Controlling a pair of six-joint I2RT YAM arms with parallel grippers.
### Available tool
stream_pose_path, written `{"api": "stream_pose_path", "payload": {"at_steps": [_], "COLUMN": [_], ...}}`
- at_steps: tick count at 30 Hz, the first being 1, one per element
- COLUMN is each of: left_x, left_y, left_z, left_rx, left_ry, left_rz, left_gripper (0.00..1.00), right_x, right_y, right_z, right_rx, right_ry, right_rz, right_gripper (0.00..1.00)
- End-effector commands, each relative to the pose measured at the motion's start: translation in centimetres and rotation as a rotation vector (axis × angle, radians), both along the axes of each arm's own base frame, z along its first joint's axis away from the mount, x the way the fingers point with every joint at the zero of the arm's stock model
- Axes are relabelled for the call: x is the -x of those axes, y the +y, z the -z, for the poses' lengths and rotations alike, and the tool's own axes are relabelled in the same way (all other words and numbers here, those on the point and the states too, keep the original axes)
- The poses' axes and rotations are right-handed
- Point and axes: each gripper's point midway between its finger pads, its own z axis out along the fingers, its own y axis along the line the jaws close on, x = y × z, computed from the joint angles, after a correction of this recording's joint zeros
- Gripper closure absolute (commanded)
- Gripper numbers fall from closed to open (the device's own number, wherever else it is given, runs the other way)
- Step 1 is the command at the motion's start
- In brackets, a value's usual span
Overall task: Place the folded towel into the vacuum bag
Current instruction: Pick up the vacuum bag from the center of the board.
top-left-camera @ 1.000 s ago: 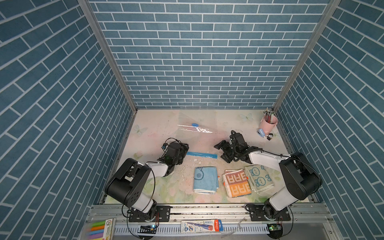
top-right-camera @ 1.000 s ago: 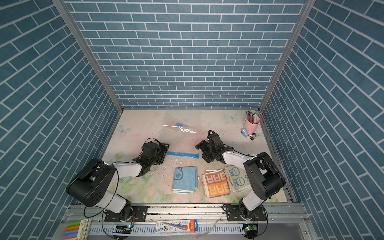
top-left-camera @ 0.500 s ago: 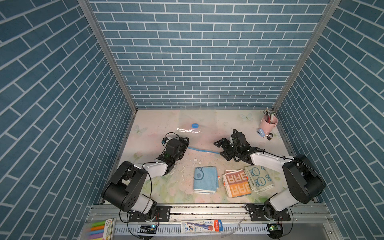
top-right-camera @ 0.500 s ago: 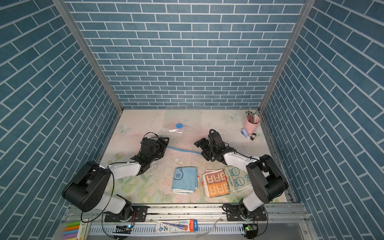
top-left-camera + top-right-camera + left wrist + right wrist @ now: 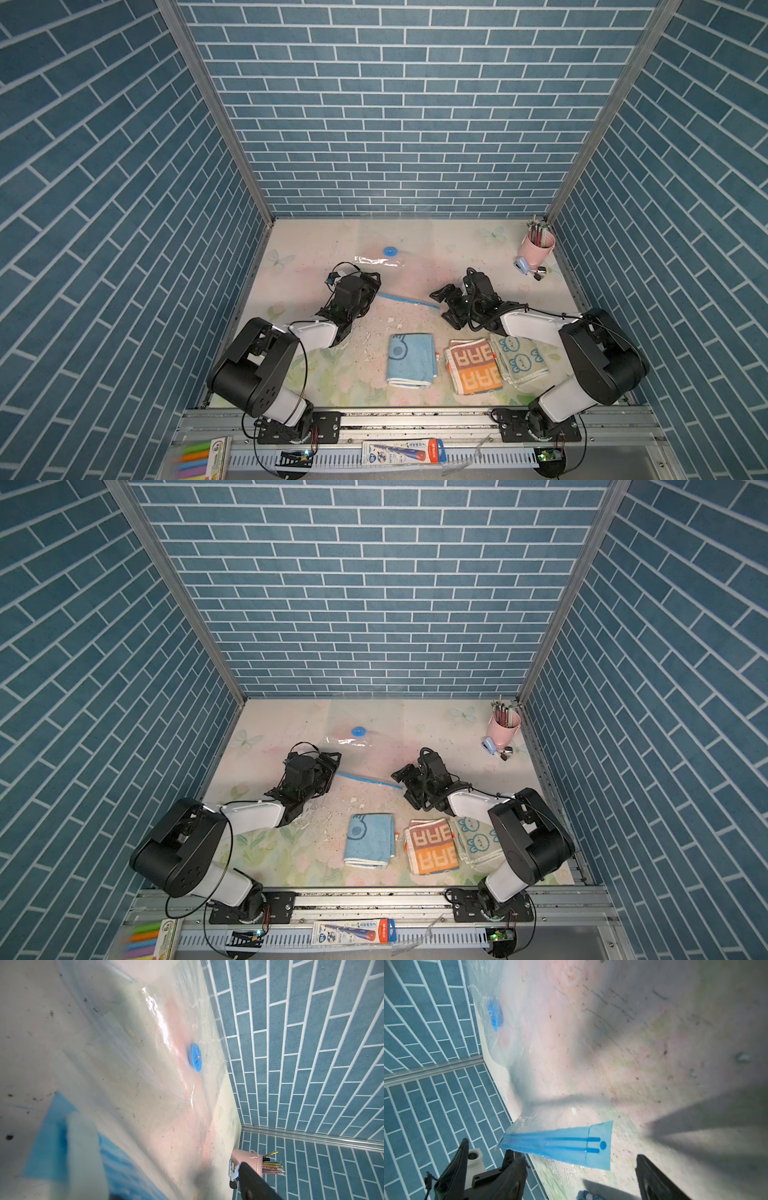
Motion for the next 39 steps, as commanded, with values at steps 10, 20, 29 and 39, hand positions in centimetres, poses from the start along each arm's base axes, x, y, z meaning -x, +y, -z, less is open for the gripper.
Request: {"api": "stream_pose_path", "payload": {"at_steps": [10,20,29,39], "left_x": [0.2,0.8,1.5,6.6], "left_y": [0.0,0.7,0.7,4.1], "left_z": [0.3,-0.4,-1.3,-4.7], "left_rx": [-0.025,-0.067,-0.128,-0.481], "left_ry": [0.008,0.003,-0.004,0.039], "left_rz": [0.002,0.002,0.05,0.212], "left_gripper": [0.22,0.22,0.2,0.09], "right_x": [-2.3,-2.2,-2.4,-3.7], "right_y": [1.8,1.2,1.1,0.9], "right_z": [0.3,1.5,1.5,-0.1], "right_rx": [-0.082,-0.057,-0.054,-0.038], "right_ry": [0.023,0.042,0.033,-0.053], "right_rz": [0.06,0.086,0.094,0.016], "right_gripper": [0.43,0.77,0.99,1.0]}}
